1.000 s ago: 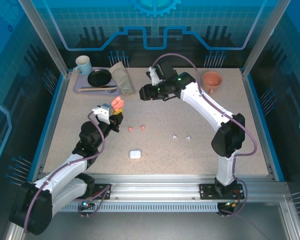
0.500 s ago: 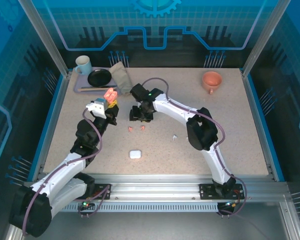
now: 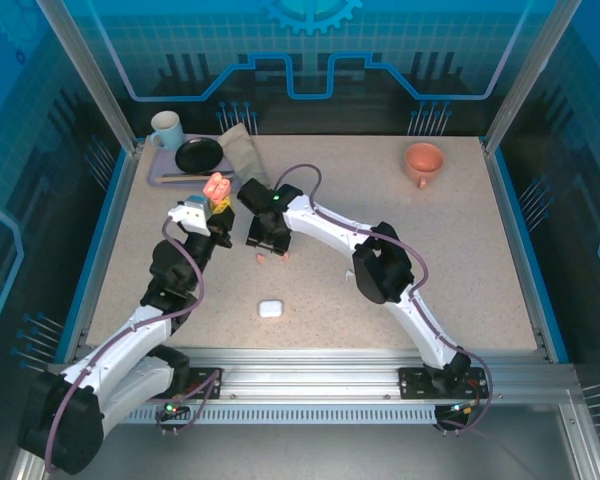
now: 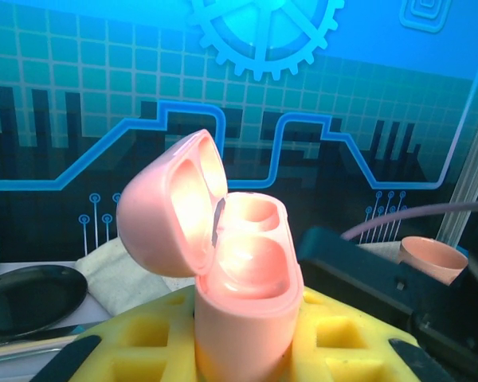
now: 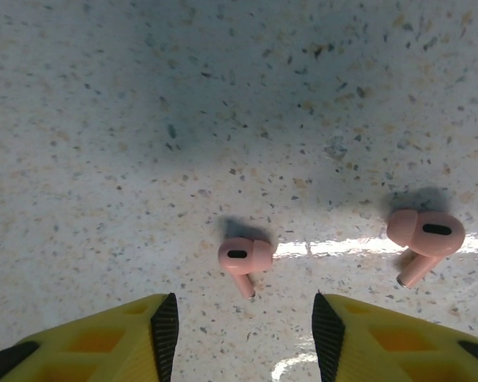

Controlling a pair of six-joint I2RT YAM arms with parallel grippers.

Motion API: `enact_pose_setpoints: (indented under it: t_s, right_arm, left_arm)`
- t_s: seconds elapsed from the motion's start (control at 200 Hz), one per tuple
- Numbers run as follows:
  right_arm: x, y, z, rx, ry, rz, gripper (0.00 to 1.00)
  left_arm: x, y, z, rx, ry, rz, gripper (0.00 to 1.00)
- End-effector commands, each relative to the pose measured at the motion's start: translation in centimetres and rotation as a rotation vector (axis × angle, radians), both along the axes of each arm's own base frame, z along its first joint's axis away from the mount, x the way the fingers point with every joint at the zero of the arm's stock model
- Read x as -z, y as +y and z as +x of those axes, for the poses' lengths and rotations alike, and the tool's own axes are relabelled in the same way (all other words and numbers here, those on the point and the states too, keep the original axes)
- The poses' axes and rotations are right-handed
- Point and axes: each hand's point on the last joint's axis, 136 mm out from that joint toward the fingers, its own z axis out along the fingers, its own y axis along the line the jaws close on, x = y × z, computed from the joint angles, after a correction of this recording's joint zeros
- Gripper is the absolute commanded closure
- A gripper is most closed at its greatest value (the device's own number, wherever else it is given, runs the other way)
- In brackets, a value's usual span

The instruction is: Insert wireless bluetooth earbuds into charging case

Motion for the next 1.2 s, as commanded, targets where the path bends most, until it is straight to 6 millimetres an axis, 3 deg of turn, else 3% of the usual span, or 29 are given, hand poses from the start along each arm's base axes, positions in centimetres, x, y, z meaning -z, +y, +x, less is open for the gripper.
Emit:
enact_pose_setpoints:
  t_s: [0.0,0.43,0.755,1.195]
  right_arm:
    - [1.0,-0.5,-0.7,0.054,0.015,-0.085,0.5]
    - [2.9,-0.2,-0.9,0.056,0.034,-0.141,0.51]
    - [3.6,1.4,-0.9,0.036,0.032,-0.112,0.51]
    - [5.2,1.0,-1.3,0.012,0.05,-0.149,0.54]
  left_arm:
    - [-1.8,1.1,-0.5,-0.035,-0.068,-0.041,1.0]
    - [-1.4,1.9,-0.7,-0.049,-0.068,-0.06,1.0]
    - [-1.1,2.0,-0.8,-0.053,-0.063,-0.065,1.0]
    - [-0.7,2.3,-1.0,-0.059,-0.055,-0.069,1.0]
